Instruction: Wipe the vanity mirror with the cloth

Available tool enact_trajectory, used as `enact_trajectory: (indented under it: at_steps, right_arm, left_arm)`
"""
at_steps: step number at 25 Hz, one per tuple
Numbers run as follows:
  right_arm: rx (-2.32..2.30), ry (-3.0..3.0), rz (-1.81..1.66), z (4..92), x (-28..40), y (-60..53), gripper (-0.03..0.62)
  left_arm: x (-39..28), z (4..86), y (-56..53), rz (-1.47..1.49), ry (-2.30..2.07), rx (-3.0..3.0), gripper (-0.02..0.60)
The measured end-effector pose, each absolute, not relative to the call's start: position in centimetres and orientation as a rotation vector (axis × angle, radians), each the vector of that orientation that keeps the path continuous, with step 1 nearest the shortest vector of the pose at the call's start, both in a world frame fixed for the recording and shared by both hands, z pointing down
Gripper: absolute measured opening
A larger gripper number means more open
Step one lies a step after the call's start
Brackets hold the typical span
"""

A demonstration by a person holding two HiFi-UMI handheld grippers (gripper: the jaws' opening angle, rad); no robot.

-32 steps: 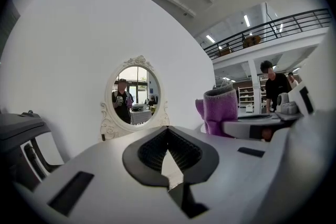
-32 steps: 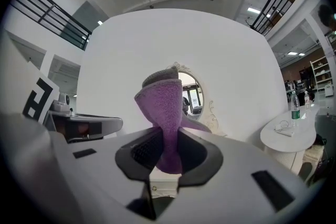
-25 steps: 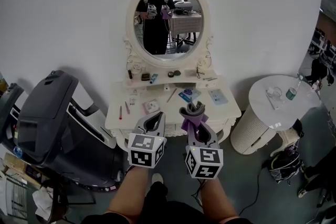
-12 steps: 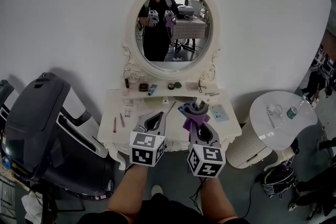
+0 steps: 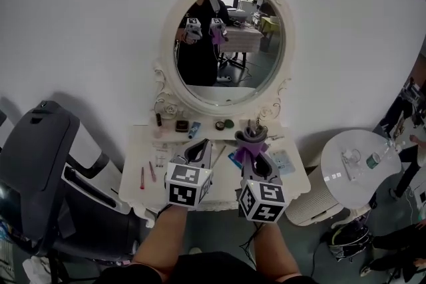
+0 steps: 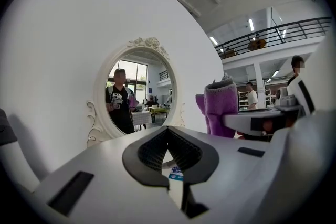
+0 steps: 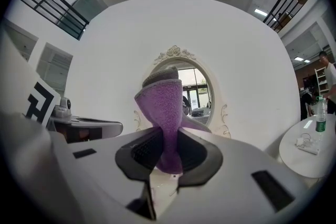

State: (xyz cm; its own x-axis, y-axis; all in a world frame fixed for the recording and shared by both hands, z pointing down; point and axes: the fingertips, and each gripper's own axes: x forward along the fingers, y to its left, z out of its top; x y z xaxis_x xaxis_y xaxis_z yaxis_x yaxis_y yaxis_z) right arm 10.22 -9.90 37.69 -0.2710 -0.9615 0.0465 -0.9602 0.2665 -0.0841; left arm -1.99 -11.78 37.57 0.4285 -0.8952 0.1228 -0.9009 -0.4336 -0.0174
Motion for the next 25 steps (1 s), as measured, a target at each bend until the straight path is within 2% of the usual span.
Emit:
enact_trajectory:
  at_steps: [11,19,25]
  right_arm:
    - [-1.906,2.507,-0.183,39.0,8.7,-15.1,0.075]
    - [-1.720,2.608,-0.190,39.0,6.4,-21.2,0.075]
    - [-1.627,2.621,-0.168,37.2,7.5,-27.1,0.075]
  left_arm:
    - [-3.4,39.5,-16.3,0.203,-1.613,2.581,-0.003]
    - [-5.2,39.8,-21.1,0.251,-1.746,2.500,-0.003]
    - [-3.7,38.2,-26.6,0.274,-1.813,2.489,-0.003]
